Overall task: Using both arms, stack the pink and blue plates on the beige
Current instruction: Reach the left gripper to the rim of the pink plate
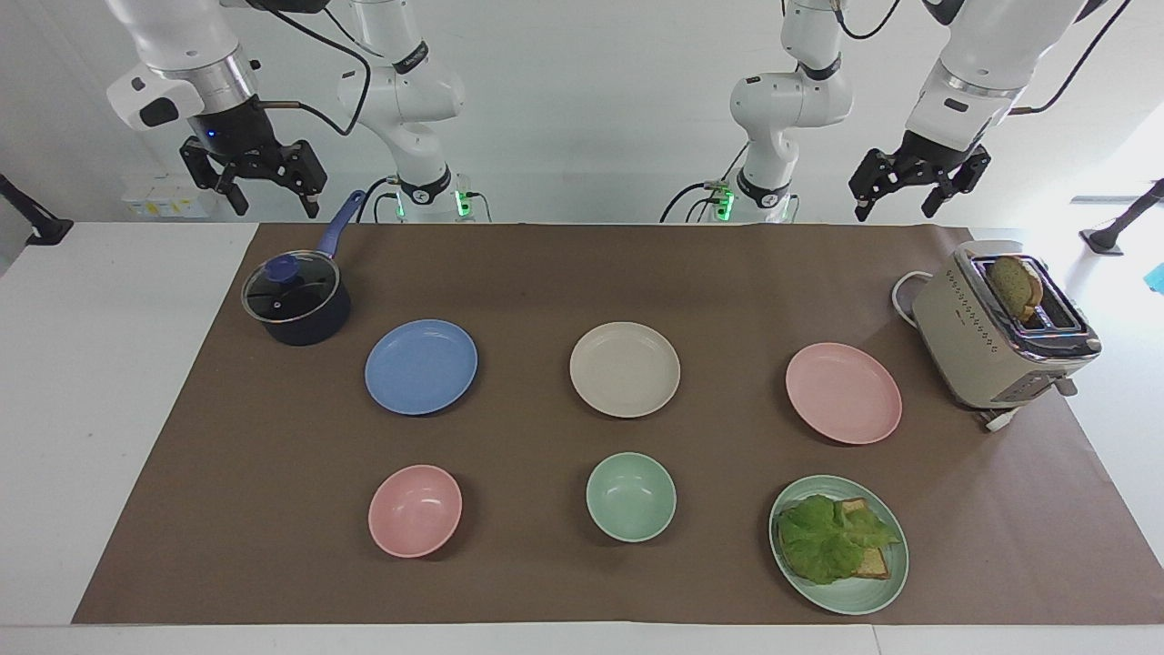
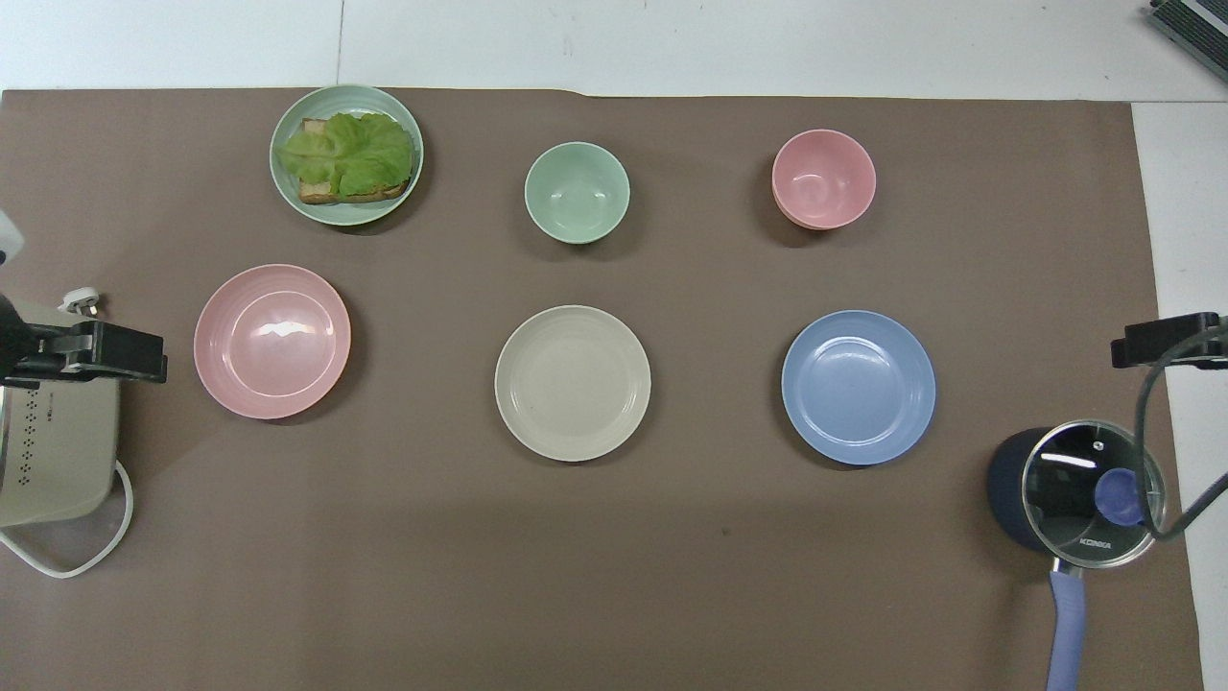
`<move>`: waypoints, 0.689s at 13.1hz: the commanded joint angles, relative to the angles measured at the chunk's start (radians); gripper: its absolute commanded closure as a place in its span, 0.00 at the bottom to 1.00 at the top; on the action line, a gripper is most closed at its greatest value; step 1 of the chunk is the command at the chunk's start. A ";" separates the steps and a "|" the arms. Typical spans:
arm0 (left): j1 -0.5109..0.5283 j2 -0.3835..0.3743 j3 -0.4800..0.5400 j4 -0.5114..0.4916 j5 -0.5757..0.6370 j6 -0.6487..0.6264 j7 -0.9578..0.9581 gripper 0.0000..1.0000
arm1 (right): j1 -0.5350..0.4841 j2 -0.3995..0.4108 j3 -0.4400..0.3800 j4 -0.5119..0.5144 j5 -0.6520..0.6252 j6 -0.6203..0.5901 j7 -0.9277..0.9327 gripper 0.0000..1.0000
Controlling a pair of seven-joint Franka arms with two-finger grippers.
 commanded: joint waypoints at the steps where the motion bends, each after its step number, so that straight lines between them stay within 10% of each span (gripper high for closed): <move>1: 0.004 -0.019 -0.001 -0.004 0.010 -0.020 0.019 0.00 | -0.005 -0.016 0.004 -0.013 -0.018 -0.005 -0.005 0.00; 9: 0.153 0.025 0.005 -0.378 -0.013 0.370 0.081 0.00 | -0.007 -0.016 0.004 -0.014 -0.016 -0.006 -0.005 0.00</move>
